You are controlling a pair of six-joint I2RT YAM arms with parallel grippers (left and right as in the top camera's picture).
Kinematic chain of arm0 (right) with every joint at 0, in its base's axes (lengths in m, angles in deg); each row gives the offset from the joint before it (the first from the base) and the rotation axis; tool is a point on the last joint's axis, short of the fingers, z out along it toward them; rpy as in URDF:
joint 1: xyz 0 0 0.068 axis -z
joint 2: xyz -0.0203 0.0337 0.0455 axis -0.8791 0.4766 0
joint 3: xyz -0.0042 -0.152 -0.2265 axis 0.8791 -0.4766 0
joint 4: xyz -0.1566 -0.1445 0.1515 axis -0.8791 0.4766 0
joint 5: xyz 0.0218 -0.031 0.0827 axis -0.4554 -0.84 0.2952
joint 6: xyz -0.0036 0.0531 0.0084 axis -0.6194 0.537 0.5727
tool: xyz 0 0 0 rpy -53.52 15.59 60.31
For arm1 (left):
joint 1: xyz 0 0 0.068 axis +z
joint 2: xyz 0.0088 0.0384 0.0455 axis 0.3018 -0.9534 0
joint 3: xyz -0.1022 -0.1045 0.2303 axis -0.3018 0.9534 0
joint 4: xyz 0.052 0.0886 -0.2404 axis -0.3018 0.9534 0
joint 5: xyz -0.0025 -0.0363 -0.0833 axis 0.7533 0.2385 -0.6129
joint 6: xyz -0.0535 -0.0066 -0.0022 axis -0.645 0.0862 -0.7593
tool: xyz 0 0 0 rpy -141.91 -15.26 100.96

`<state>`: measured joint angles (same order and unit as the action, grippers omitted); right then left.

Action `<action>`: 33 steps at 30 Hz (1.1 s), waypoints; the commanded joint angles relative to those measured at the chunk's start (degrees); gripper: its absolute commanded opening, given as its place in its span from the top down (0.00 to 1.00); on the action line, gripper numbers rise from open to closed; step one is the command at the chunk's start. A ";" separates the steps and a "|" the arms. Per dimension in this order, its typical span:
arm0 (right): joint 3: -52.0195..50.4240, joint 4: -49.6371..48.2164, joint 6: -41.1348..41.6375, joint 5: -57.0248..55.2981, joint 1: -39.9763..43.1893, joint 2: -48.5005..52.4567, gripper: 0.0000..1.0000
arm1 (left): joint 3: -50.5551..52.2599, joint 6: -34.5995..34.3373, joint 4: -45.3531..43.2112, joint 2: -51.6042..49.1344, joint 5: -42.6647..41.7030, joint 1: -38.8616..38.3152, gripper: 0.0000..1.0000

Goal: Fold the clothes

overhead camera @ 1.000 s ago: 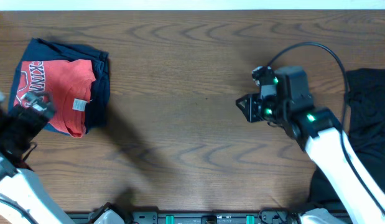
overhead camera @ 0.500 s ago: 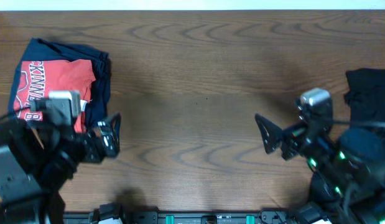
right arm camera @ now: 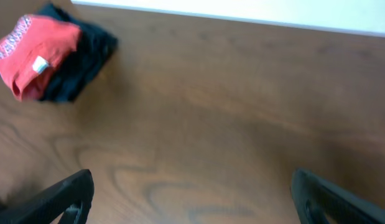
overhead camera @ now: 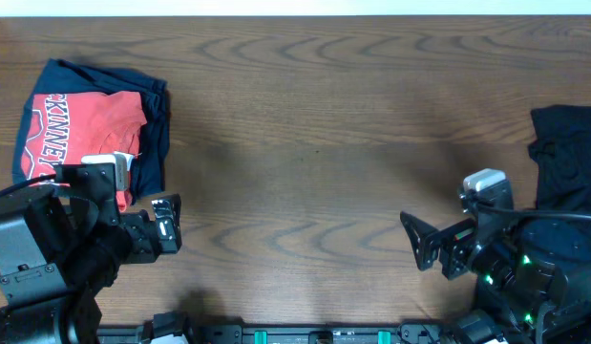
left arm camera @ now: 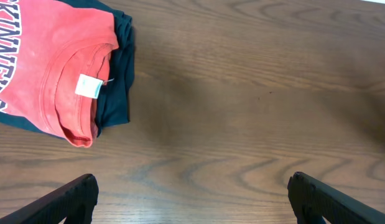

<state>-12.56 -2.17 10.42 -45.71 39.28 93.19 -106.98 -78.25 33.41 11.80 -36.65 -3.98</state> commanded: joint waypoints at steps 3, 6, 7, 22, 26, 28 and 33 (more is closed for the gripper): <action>0.37 6.58 -0.83 0.48 -0.52 0.02 0.01 | -0.72 0.39 0.17 -0.07 0.55 -0.33 0.02; 0.07 5.88 -4.46 -5.57 0.57 -1.07 0.01 | -0.72 0.39 0.17 -0.07 0.55 -0.33 0.02; -0.39 4.48 -5.57 -6.49 1.79 -2.08 0.01 | -0.72 0.39 0.17 -0.07 0.55 -0.33 0.02; -30.21 -29.99 -13.03 -6.99 17.94 -29.31 0.01 | -0.72 0.39 0.15 -0.07 0.55 -0.33 0.02; -37.66 -34.38 -13.00 -6.99 18.23 -33.83 0.01 | -0.72 0.39 0.15 -0.07 0.55 -0.33 0.02; -40.26 -36.33 -13.00 -6.95 18.23 -33.59 0.01 | -0.72 0.39 0.17 -0.07 0.55 -0.33 0.02; -46.95 -42.45 -13.00 -6.99 18.23 -33.79 0.01 | -0.72 0.39 0.17 -0.07 0.55 -0.33 0.02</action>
<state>-57.08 -42.87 -1.69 -52.16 56.87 59.92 -106.98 -78.25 33.48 11.75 -36.63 -4.18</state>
